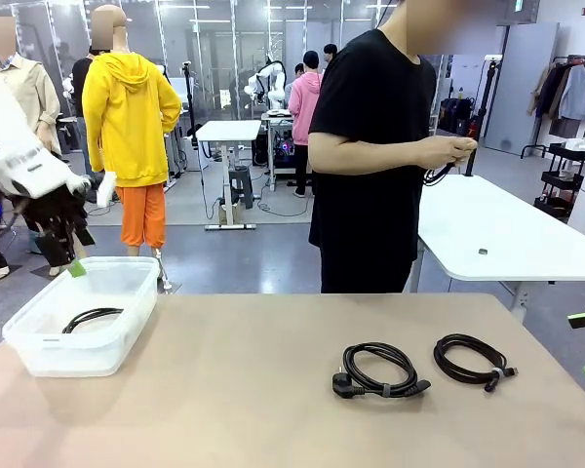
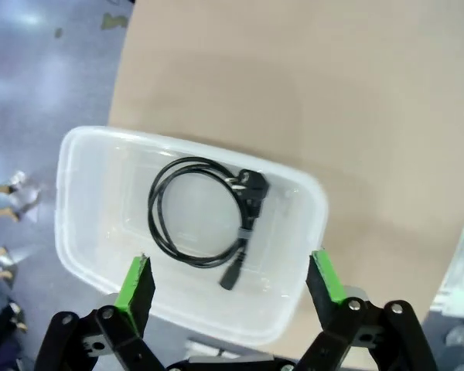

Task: Organize and store the cables.
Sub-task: Place the Power Cable into the Organizing box.

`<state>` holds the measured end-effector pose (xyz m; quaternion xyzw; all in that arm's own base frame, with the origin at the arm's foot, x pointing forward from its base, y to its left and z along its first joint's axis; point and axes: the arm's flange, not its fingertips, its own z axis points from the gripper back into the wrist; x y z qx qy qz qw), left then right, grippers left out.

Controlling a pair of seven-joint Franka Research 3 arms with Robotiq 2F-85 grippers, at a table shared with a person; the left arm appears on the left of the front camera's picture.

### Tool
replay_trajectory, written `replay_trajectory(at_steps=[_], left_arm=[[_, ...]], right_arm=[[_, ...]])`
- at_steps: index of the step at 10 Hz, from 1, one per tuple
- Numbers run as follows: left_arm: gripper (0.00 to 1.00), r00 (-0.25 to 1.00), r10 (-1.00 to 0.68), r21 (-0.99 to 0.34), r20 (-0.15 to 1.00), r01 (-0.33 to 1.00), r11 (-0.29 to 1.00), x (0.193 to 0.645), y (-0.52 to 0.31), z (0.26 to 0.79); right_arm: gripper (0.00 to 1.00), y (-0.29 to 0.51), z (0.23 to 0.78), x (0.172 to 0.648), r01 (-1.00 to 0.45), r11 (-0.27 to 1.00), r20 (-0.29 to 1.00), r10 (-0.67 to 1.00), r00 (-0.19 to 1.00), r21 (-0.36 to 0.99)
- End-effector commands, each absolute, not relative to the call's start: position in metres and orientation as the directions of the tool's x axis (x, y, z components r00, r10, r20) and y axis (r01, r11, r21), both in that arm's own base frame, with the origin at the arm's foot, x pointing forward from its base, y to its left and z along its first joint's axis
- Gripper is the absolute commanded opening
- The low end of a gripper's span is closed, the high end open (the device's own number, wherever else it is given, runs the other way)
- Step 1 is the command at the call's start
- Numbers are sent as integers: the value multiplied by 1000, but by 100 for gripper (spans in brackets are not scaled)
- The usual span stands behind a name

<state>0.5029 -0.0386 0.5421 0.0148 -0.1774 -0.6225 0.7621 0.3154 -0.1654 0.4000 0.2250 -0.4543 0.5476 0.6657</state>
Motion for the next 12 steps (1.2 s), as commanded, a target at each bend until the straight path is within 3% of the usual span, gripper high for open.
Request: replay_trajectory(at_steps=[1, 4, 5, 8, 12], left_arm=[[100, 298, -889, 236, 348, 890, 391, 435, -50, 537], [100, 307, -714, 239, 629, 798, 553, 377, -58, 533], [100, 301, -683, 223, 665, 794, 566, 365, -58, 523], [100, 343, -648, 137, 680, 808, 573, 350, -57, 494], [100, 342, -665, 168, 663, 798, 578, 364, -54, 521]], right_arm=[[100, -164, 404, 314, -934, 308, 855, 518, 5, -181], [100, -164, 404, 314, -934, 308, 855, 518, 5, -181], [100, -164, 404, 314, -934, 308, 855, 518, 5, -181], [100, -164, 404, 314, -934, 308, 855, 518, 5, -181], [100, -164, 404, 314, -934, 308, 855, 518, 5, -181]])
